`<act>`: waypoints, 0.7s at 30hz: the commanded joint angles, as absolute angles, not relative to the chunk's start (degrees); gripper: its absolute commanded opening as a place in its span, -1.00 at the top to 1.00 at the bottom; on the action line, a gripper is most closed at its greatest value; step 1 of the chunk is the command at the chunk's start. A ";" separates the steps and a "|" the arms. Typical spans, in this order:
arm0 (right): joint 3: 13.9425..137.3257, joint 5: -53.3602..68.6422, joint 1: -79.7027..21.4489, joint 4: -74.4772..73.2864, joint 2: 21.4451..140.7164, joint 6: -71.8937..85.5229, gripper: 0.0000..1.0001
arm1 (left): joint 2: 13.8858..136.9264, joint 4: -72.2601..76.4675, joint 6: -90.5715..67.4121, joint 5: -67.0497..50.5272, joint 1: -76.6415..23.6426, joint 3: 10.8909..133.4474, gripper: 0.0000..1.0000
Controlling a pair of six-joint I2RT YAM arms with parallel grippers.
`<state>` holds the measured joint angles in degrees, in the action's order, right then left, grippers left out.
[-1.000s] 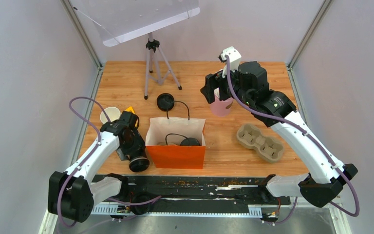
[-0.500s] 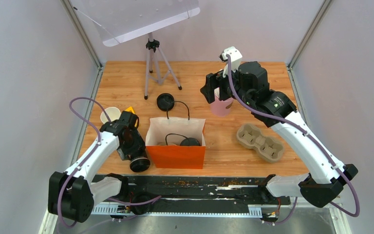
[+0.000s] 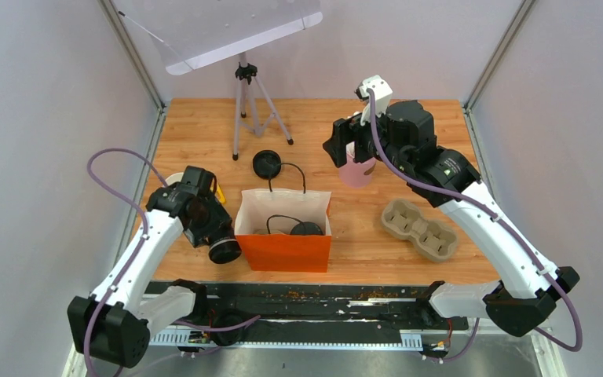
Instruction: Pack the takeout coffee
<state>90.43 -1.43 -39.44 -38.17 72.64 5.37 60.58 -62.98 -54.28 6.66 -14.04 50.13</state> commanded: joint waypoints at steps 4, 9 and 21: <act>89.12 1.67 -40.78 -29.18 69.77 2.18 -0.68 | 53.75 -71.20 -62.99 9.26 -11.75 58.68 -0.23; 90.96 5.58 -41.38 -26.21 70.97 0.48 -0.69 | 51.76 -75.08 -66.52 15.97 -11.43 67.16 -0.22; 91.74 10.01 -50.55 -9.68 73.27 -7.82 -0.74 | 49.51 -71.30 -76.72 14.88 -11.34 80.11 -0.19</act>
<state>89.73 5.91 -47.55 -21.12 72.49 -2.46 49.82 -73.89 -72.40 15.51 -11.84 76.75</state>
